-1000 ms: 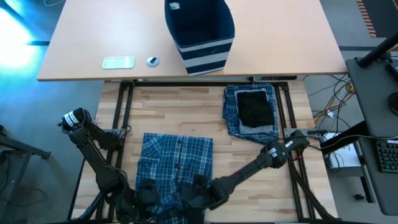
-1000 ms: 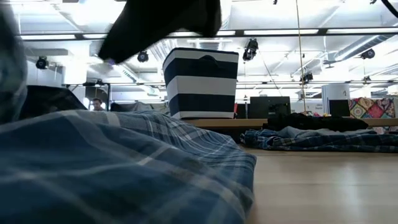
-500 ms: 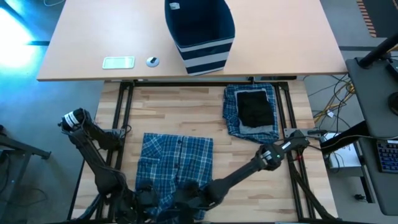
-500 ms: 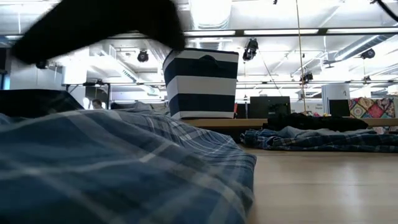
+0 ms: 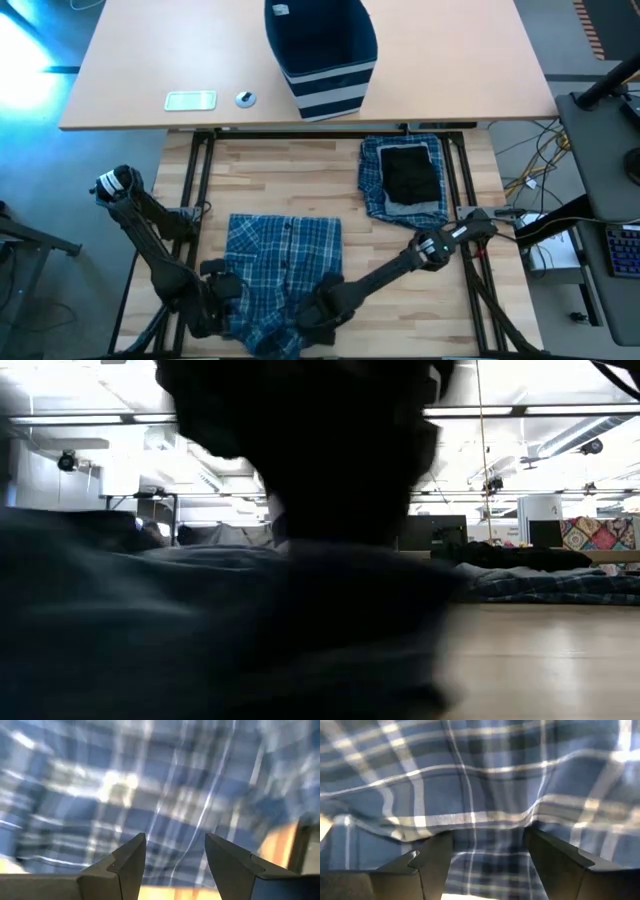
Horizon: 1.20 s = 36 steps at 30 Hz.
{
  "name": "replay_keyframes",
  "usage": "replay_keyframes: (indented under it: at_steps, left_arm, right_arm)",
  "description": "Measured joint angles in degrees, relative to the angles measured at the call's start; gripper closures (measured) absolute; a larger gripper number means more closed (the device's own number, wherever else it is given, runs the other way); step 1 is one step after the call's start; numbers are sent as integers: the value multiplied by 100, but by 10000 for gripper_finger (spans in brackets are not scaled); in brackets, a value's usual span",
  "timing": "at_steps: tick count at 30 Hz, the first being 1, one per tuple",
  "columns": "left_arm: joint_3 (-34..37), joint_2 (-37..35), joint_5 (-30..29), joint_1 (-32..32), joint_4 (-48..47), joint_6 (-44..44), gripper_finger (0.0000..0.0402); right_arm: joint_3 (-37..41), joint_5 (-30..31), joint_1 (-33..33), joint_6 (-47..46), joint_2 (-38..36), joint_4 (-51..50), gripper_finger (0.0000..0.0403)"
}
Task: Fold Laundry from Bin
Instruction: Fold the blue patterned long sleeve
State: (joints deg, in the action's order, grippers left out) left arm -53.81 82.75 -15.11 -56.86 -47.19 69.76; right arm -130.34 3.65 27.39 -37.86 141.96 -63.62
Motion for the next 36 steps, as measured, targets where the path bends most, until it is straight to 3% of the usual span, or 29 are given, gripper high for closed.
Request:
replay_keyframes:
  at_steps: [7, 11, 14, 17, 21, 26, 30, 36]
  left_arm:
    - [1233, 458, 87, 115, 1662, 784, 224]
    - [1254, 418, 190, 216, 1246, 878, 232]
    - [963, 271, 382, 216, 446, 949, 236]
    - [432, 124, 202, 223, 310, 1008, 237]
    - [-136, 204, -524, 175, 757, 598, 238]
    - [-8, 786, -513, 345, 1127, 436, 238]
    - [282, 1351, 267, 418, 1136, 411, 238]
    - [189, 1277, 1147, 400, 806, -14, 238]
  right_arm:
    - [191, 429, -280, 1365, -195, -1748, 152]
    - [222, 801, -444, 2083, -504, -2633, 150]
    - [421, 863, -617, 2366, -1066, -2582, 147]
    - [930, 882, -840, 2541, -1634, -1994, 149]
    - [2206, 775, -1203, 2500, -2296, -267, 149]
    - [3848, -77, -1402, 2478, -2715, 2176, 151]
    - [4755, -592, -1352, 2503, -2658, 2998, 151]
    - [5485, -818, -1416, 2783, -3042, 2753, 149]
